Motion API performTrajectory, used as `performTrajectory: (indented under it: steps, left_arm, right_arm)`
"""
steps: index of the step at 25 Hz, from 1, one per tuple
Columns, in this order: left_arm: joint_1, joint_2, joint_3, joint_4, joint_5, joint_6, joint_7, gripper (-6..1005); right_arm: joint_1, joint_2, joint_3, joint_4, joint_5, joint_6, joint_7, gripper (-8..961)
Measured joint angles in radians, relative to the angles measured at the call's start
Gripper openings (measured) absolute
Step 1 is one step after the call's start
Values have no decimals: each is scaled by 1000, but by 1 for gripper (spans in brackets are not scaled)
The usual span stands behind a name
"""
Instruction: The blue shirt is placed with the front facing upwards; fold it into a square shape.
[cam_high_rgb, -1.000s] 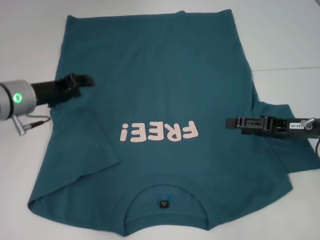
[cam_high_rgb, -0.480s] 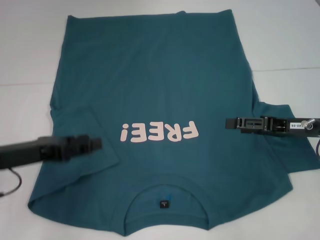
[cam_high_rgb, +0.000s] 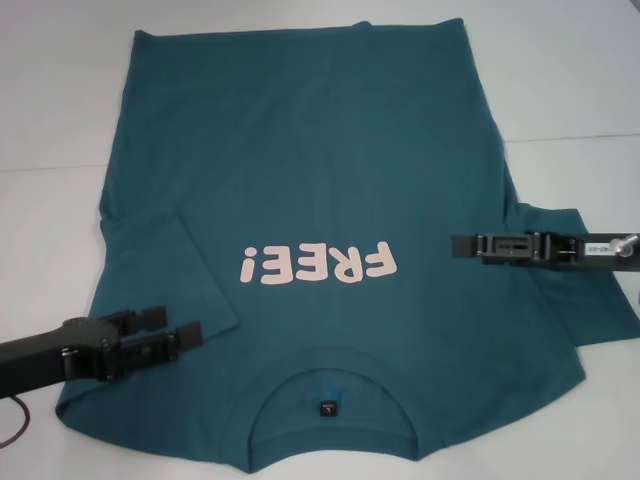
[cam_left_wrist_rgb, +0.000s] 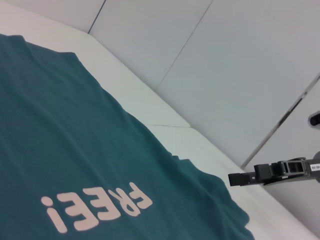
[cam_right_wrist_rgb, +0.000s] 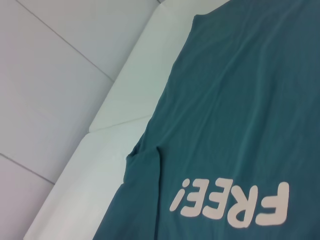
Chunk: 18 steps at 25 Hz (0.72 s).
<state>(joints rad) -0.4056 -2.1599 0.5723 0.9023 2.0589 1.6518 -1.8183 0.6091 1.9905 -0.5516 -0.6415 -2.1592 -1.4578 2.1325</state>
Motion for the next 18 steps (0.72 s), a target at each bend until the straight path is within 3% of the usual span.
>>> performTrajectory:
  steps: [3, 11, 15, 18]
  left_arm:
    - [1, 0, -6, -15, -1, 7, -6, 828]
    - [0, -2, -17, -49, -2, 2, -10, 861]
    - [-4, -2, -16, -50, -3, 2, -28, 860]
    - [-8, -3, -10, -50, -3, 9, -38, 860]
  right_arm:
    - [-9, -33, -1, -2, -5, -26, 51, 898]
    - [-53, -138, 6, -6, -5, -61, 151, 898]
    - [-73, -167, 20, -10, -5, -40, 156, 898]
    - [-81, -173, 22, -23, -6, -26, 146, 898]
